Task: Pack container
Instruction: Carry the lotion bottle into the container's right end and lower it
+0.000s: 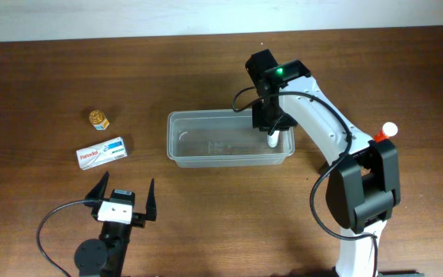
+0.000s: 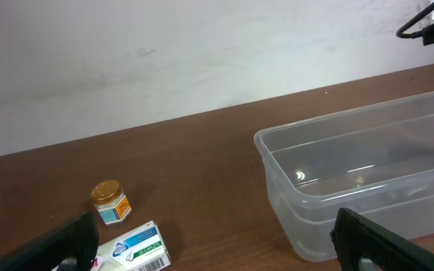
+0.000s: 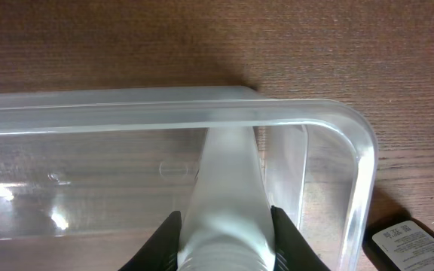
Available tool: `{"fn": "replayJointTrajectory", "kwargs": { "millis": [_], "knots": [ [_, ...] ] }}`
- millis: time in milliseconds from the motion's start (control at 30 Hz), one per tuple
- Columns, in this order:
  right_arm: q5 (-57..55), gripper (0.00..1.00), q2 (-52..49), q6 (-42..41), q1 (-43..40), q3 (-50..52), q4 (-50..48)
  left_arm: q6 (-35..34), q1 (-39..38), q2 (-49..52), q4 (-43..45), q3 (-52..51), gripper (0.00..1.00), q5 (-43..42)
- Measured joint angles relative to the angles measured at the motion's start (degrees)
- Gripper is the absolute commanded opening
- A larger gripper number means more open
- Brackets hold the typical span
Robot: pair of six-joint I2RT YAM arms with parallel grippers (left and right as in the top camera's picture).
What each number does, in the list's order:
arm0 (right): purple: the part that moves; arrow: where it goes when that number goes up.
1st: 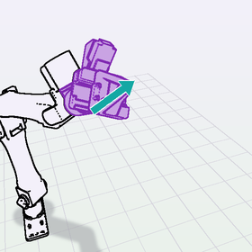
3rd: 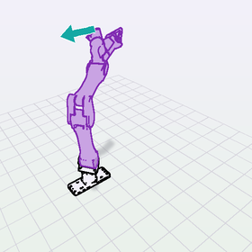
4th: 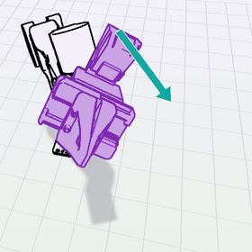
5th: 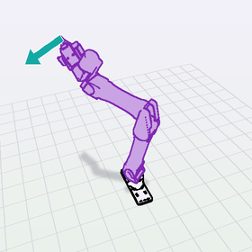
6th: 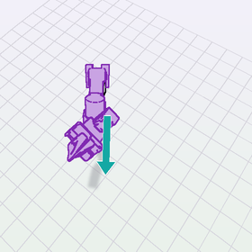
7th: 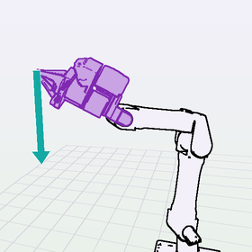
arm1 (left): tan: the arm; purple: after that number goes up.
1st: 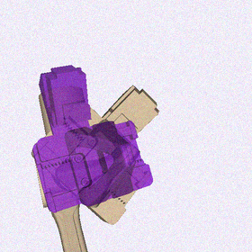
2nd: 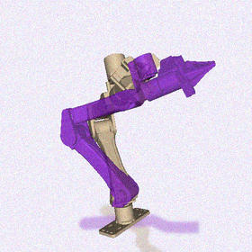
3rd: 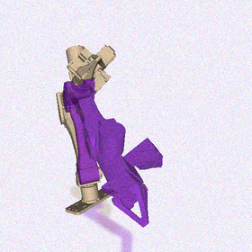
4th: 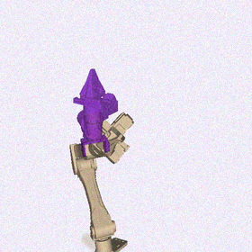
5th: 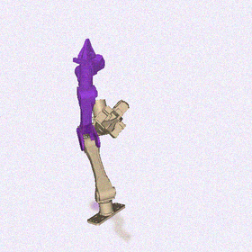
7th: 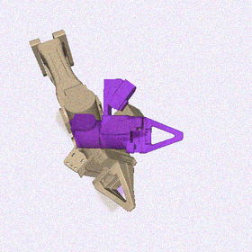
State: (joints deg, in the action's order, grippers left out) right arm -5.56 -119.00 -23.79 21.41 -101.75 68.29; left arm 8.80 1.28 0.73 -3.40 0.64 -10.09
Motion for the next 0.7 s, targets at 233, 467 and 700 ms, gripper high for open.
{"fn": "replayJointTrajectory", "kwargs": {
  "millis": [233, 467, 700],
  "knots": [
    [0.0, 0.24, 0.0, -0.02, 0.0, 0.0, 0.0, 0.0, 0.0, 0.0, 0.0, 0.0, 1.0, 0.0],
    [0.0, 0.29, 0.0, 0.0, 0.0, 0.0, 0.24, 0.0, 0.0, 0.0, 0.0, 0.0, 0.99, 0.0],
    [0.0, 0.31, 0.0, -0.02, 0.0, 0.0, 0.22, 0.0, 0.0, 0.0, 0.0, 0.0, 0.99, 0.0]
  ]
}}
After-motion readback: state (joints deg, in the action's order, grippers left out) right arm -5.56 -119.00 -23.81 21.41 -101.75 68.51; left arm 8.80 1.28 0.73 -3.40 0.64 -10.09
